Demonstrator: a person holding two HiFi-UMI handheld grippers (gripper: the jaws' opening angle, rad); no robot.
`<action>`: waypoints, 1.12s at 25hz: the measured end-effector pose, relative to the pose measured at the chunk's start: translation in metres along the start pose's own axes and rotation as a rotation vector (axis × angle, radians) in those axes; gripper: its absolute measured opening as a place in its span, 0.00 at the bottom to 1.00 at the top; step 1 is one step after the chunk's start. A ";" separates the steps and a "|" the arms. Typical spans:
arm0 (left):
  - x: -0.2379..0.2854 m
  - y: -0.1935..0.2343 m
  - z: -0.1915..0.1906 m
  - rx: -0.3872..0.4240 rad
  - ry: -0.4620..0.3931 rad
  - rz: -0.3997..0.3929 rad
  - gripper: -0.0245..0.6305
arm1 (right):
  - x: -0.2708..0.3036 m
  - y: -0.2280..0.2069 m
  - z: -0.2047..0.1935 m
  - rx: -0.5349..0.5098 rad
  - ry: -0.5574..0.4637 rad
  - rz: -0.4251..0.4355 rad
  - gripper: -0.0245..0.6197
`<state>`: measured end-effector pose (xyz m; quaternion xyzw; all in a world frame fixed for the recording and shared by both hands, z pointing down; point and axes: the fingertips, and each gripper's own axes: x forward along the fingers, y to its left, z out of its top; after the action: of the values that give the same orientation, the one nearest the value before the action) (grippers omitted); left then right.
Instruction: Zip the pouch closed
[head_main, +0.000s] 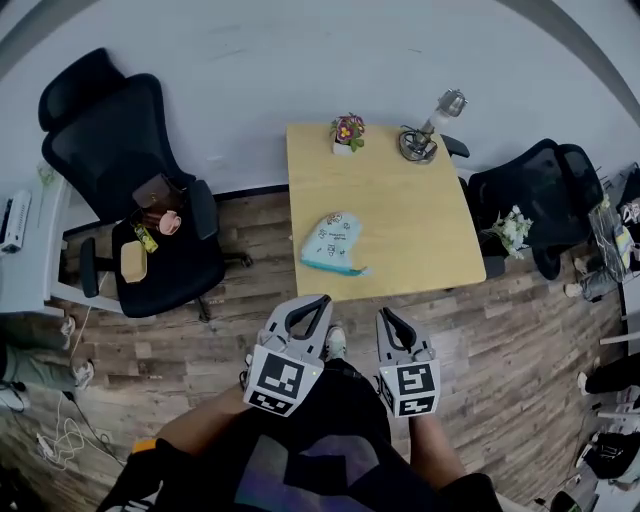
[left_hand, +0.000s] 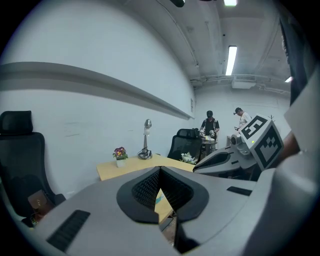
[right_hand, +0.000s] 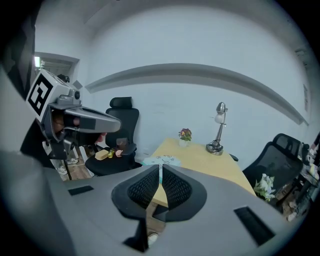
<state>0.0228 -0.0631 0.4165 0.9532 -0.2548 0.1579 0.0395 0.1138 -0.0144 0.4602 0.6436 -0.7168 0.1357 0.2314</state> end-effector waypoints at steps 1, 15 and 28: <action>0.011 0.001 0.002 -0.002 0.005 0.012 0.05 | 0.009 -0.007 0.003 -0.021 -0.003 0.021 0.06; 0.103 0.019 -0.021 -0.045 0.100 0.161 0.05 | 0.097 -0.051 -0.027 -0.397 0.150 0.287 0.16; 0.138 0.012 -0.113 -0.172 0.280 0.208 0.05 | 0.157 -0.046 -0.085 -0.720 0.266 0.481 0.18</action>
<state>0.0989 -0.1214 0.5675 0.8835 -0.3565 0.2699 0.1395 0.1628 -0.1141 0.6075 0.3142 -0.8115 0.0093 0.4927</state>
